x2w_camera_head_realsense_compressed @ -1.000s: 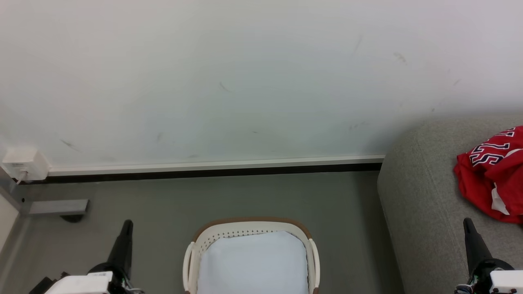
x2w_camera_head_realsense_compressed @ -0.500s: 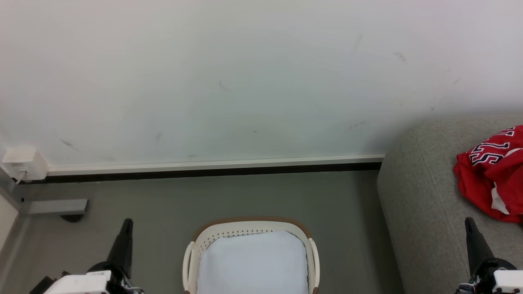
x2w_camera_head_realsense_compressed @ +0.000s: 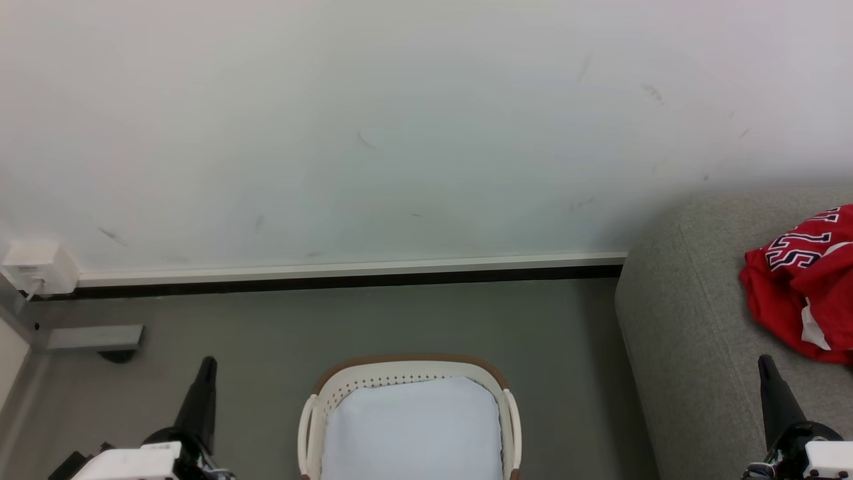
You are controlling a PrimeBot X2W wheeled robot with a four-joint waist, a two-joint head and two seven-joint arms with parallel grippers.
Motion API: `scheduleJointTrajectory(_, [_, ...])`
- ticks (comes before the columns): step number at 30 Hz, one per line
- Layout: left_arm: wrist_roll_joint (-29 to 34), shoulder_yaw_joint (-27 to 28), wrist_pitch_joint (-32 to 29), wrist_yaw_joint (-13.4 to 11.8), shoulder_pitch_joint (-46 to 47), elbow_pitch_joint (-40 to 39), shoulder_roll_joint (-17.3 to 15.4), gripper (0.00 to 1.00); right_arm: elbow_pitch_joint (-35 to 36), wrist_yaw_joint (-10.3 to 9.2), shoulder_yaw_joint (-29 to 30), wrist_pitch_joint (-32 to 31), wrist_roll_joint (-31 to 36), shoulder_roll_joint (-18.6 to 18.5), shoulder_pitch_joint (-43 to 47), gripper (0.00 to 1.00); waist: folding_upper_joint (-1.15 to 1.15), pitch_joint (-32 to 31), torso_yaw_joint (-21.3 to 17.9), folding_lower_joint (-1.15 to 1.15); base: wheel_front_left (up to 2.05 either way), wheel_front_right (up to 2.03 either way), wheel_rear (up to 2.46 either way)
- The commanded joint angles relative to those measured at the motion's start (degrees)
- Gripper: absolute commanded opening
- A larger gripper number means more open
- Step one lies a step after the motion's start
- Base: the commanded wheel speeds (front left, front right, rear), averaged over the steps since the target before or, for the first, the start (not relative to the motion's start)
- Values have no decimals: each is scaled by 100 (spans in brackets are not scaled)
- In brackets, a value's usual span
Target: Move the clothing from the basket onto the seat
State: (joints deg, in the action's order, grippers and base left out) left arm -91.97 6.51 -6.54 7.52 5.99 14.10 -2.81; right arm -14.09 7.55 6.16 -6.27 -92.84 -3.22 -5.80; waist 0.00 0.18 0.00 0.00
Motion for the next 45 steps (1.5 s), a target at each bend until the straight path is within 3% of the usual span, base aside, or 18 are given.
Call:
scheduleJointTrajectory(1, [-79, 9, -22, -6, 46, -20, -12, 0, 22, -12, 26, -11, 26, 13, -68, 0, 0, 0, 0, 0, 0, 0, 0])
scheduleJointTrajectory(45, [-81, 7, -21, -6, 45, -20, -12, 0, 21, -12, 46, -27, 49, 24, -71, 0, 0, 0, 0, 0, 0, 0, 0])
